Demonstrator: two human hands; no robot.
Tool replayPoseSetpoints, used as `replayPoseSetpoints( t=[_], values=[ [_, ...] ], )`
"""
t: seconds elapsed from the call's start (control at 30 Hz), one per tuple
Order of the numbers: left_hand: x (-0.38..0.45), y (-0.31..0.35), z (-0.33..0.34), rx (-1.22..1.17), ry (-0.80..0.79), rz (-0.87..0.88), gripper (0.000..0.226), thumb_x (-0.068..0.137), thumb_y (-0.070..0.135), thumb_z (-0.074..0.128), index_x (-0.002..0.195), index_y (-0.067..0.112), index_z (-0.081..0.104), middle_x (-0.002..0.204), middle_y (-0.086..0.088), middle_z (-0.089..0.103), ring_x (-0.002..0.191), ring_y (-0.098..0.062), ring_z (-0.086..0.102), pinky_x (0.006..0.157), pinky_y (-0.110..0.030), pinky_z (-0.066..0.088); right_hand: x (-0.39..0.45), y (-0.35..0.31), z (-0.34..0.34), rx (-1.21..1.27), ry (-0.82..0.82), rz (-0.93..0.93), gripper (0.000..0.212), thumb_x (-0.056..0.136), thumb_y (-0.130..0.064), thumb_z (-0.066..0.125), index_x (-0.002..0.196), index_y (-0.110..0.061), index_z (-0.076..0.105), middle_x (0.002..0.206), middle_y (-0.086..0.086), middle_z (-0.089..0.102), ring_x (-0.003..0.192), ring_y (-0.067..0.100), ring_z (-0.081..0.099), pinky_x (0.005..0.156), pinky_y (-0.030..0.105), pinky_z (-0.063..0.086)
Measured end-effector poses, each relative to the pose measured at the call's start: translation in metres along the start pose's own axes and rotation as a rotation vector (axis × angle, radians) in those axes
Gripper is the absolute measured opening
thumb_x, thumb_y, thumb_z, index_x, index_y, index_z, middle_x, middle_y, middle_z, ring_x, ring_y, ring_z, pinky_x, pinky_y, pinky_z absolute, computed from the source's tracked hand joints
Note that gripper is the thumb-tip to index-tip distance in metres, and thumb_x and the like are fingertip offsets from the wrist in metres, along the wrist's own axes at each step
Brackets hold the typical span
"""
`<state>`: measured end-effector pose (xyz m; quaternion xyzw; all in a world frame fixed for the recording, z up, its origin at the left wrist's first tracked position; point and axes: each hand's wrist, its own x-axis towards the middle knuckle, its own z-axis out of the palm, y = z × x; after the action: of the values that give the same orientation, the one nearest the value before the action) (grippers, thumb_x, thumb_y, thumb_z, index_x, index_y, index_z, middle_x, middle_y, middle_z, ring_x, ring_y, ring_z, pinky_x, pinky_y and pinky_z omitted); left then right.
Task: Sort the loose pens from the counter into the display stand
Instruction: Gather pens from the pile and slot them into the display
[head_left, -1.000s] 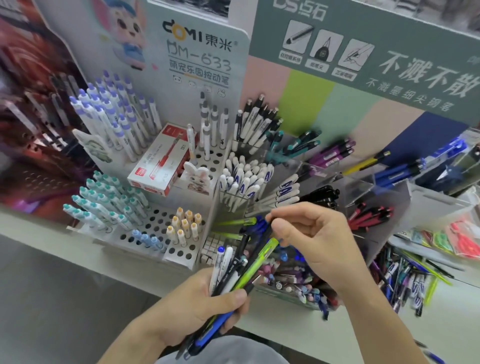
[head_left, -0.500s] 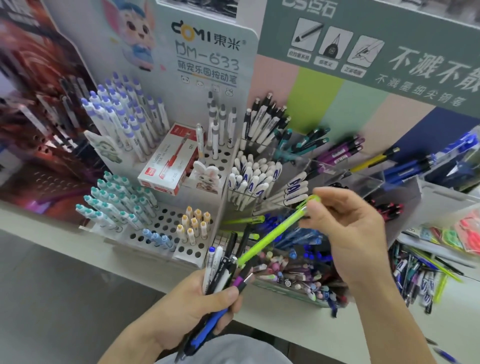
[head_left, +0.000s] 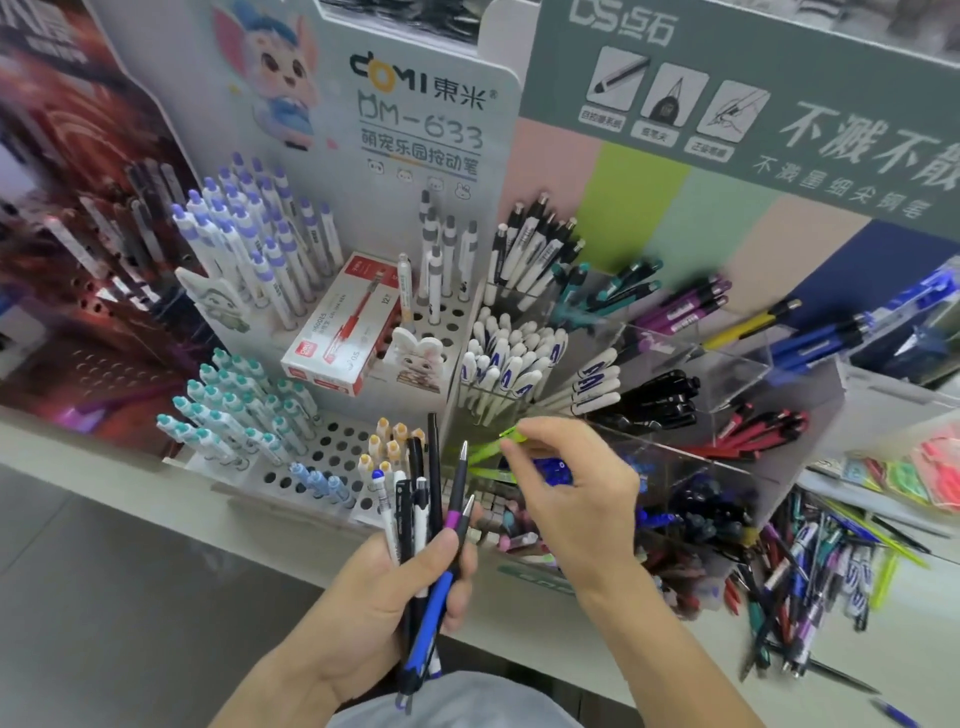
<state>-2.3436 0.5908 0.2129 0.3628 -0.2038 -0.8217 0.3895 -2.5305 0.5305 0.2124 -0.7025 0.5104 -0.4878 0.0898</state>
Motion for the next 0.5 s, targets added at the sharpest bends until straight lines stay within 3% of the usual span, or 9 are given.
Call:
replayPoseSetpoints(
  t=[0.13, 0.2, 0.33, 0.43, 0.5],
  values=[
    [0.001, 0.000, 0.005, -0.066, -0.018, -0.035, 0.043, 0.079, 0.022, 0.077, 0.118, 0.006, 0.070, 0.084, -0.014, 0.059, 0.060, -0.022, 0.053, 0.054, -0.031, 0.046, -0.009, 0.013, 0.008, -0.144, -0.178, 0.063, 0.009, 0.084, -0.013, 0.082, 0.092, -0.010, 0.079, 0.096, -0.001, 0.073, 0.087, 0.009, 0.069, 0.077, 0.031, 0.060],
    [0.001, 0.001, 0.008, -0.057, -0.044, -0.044, 0.044, 0.078, 0.020, 0.076, 0.119, 0.006, 0.070, 0.085, -0.014, 0.059, 0.061, -0.022, 0.053, 0.055, -0.032, 0.046, -0.013, 0.010, 0.002, -0.152, -0.193, 0.070, 0.010, 0.089, -0.011, 0.077, 0.098, -0.009, 0.079, 0.103, 0.000, 0.071, 0.095, 0.012, 0.068, 0.082, 0.032, 0.059],
    [0.004, -0.001, 0.012, -0.028, -0.099, -0.106, 0.053, 0.079, 0.017, 0.077, 0.124, -0.005, 0.059, 0.087, -0.017, 0.060, 0.061, -0.025, 0.053, 0.056, -0.034, 0.047, -0.007, -0.019, -0.027, 0.081, -0.121, 0.147, 0.010, 0.095, -0.009, 0.069, 0.104, -0.009, 0.075, 0.101, -0.002, 0.066, 0.093, 0.012, 0.065, 0.078, 0.018, 0.051],
    [0.009, -0.004, 0.018, 0.041, -0.151, -0.150, 0.051, 0.084, 0.017, 0.076, 0.120, -0.011, 0.053, 0.086, -0.018, 0.058, 0.062, -0.025, 0.053, 0.057, -0.035, 0.046, 0.006, -0.028, -0.041, 0.132, -0.232, 0.219, 0.019, 0.096, -0.017, 0.067, 0.115, -0.016, 0.074, 0.103, -0.005, 0.058, 0.085, 0.014, 0.059, 0.072, 0.014, 0.045],
    [0.012, -0.007, 0.022, 0.083, -0.177, -0.155, 0.034, 0.086, 0.016, 0.074, 0.110, -0.004, 0.060, 0.085, -0.019, 0.056, 0.061, -0.025, 0.051, 0.057, -0.034, 0.045, 0.010, -0.028, -0.045, 0.092, -0.345, 0.241, 0.021, 0.097, -0.020, 0.068, 0.117, -0.020, 0.073, 0.104, -0.009, 0.052, 0.080, 0.015, 0.055, 0.070, 0.013, 0.043]
  ],
)
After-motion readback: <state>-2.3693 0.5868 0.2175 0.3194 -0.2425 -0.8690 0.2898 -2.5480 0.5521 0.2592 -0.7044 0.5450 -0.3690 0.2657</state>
